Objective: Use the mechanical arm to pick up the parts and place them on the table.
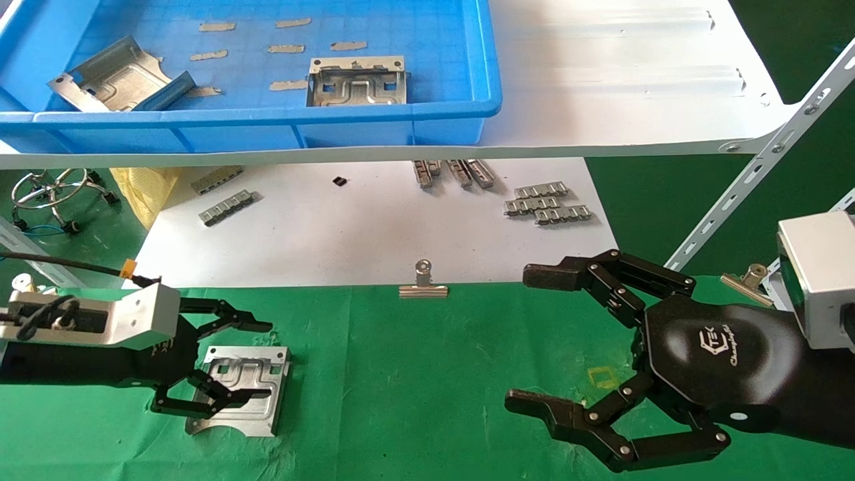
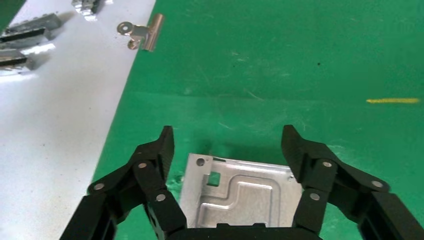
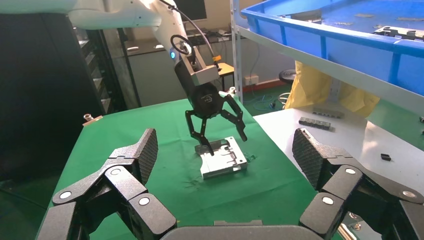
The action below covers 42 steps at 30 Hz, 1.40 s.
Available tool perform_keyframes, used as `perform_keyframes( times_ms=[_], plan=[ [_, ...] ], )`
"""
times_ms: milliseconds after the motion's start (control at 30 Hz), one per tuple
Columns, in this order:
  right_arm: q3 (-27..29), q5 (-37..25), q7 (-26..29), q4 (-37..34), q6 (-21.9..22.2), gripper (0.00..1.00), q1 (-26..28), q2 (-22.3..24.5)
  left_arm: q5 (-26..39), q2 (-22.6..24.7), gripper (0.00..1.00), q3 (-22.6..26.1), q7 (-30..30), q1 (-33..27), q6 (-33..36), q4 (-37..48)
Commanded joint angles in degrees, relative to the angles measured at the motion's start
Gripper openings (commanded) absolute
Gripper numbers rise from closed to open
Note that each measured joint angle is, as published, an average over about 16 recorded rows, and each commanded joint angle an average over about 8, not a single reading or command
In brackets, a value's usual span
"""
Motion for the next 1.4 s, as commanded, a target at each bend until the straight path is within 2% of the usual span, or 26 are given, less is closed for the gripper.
perform_keyframes(
  times_ms=[33,300,1400],
  plan=[
    [0.0,0.0,0.0,0.0,0.0,1.0,0.0,0.0,-0.2,-0.1,1.0,0.0,-0.1,0.1,0.0,0.0],
    [0.0,0.0,0.0,0.0,0.0,1.0,0.0,0.0,-0.7,-0.7,1.0,-2.5,-2.0,1.9,-0.4,-3.2],
    [0.0,0.0,0.0,0.0,0.0,1.0,0.0,0.0,-9.0,-7.9,1.0,-27.7,-24.0,21.7,-3.8,-35.4]
  ],
)
